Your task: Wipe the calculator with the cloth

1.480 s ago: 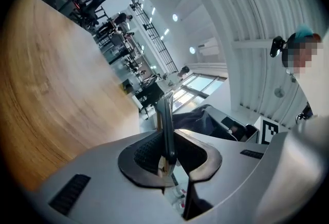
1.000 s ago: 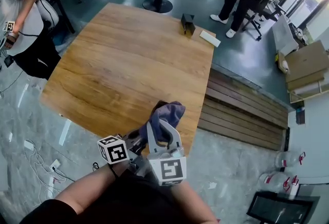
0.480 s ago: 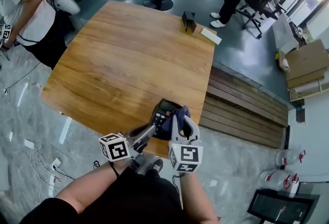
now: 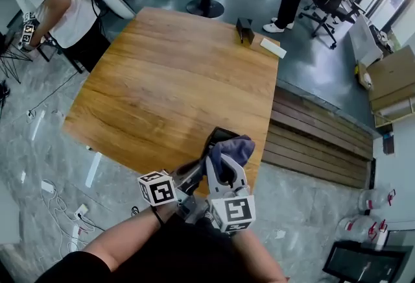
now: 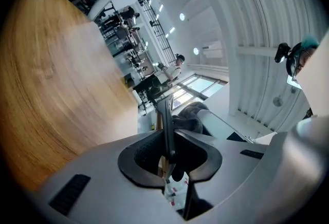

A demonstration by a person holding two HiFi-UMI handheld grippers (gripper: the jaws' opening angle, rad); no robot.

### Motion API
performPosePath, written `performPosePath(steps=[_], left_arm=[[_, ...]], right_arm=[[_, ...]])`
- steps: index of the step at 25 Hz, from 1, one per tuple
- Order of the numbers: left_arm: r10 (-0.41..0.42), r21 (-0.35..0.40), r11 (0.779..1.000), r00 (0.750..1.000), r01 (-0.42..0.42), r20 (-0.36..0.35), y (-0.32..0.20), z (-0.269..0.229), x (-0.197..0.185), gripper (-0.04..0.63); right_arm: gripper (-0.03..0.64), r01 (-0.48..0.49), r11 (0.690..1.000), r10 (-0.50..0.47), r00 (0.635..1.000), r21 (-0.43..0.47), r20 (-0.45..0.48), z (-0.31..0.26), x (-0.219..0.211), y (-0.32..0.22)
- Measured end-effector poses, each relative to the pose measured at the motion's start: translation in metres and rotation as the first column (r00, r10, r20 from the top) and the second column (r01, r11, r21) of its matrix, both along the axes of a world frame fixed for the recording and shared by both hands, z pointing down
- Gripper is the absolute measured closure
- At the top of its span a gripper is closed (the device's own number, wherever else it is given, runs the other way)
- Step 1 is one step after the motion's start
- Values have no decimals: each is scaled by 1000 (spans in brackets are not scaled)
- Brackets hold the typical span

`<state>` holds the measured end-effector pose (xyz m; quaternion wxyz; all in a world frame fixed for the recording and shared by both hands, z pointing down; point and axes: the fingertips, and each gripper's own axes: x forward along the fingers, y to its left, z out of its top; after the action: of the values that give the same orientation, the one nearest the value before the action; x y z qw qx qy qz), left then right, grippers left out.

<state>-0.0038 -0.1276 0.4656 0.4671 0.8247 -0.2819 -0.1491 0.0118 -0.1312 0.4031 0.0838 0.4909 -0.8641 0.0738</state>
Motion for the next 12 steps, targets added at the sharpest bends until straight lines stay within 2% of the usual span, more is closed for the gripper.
performPosePath(steps=[3, 9, 12], left_arm=[[12, -2, 1000, 1000, -12, 5, 2, -1, 0, 525], [17, 1, 1000, 1000, -17, 6, 6, -4, -2, 525], [20, 4, 1000, 1000, -20, 1, 7, -5, 0, 525]], right_arm=[[557, -42, 999, 42, 999, -24, 1, 8, 12, -5], [557, -191, 979, 191, 982, -64, -18, 27, 57, -19], [557, -210, 975, 211, 977, -74, 3, 25, 63, -19]])
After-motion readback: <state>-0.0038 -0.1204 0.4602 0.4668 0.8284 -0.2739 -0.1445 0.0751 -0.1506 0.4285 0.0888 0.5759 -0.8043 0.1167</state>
